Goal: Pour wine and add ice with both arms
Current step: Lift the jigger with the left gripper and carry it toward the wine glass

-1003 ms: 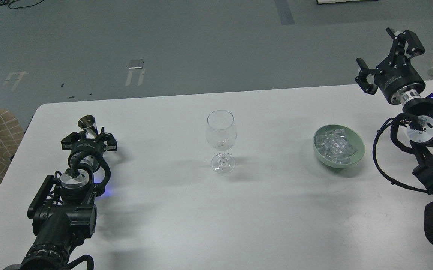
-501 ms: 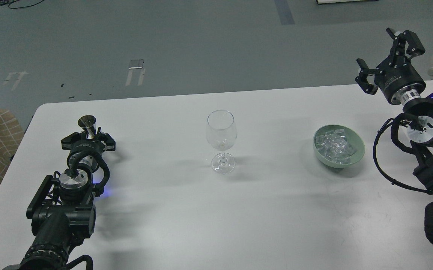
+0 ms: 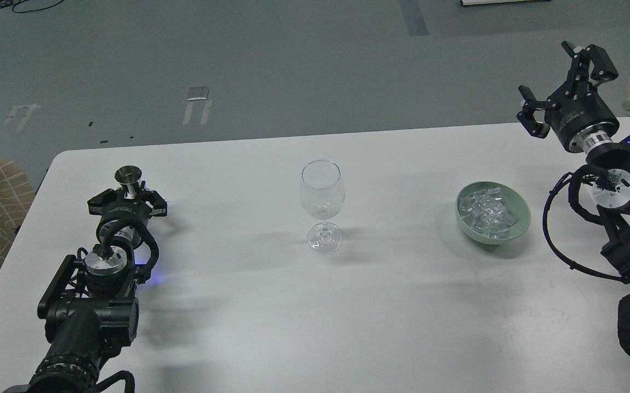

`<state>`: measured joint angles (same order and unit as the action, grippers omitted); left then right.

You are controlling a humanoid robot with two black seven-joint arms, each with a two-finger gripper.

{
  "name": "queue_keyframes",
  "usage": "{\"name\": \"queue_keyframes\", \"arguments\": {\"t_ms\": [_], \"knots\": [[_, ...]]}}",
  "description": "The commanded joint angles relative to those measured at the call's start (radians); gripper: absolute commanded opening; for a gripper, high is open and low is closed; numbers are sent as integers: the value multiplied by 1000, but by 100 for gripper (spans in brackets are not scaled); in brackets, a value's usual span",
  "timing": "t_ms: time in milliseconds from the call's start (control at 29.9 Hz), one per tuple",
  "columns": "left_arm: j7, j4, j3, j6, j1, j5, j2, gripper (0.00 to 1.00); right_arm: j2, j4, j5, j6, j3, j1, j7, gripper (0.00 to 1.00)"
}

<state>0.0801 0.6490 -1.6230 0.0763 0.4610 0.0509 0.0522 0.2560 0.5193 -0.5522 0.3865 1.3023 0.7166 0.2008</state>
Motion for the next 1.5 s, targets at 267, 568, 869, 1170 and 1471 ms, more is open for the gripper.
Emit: {"name": "queue_keyframes", "arguments": {"t_ms": [267, 568, 869, 1170, 1471], "knots": [[-3, 1, 0, 49, -1, -16, 2, 11, 0, 1, 0, 2, -2, 1, -1, 100], [-3, 52, -2, 96, -2, -63, 20, 8, 23, 2, 0, 2, -3, 1, -1, 100], [-10, 224, 2, 59, -13, -71, 11, 6, 26, 2, 0, 2, -3, 1, -1, 100], [-83, 470, 28, -41, -51, -74, -23, 5, 31, 2, 0, 3, -5, -5, -1, 100], [-128, 751, 147, -135, -171, -63, -52, 5, 34, 5, 2, 3, -3, -6, -1, 100]]}}
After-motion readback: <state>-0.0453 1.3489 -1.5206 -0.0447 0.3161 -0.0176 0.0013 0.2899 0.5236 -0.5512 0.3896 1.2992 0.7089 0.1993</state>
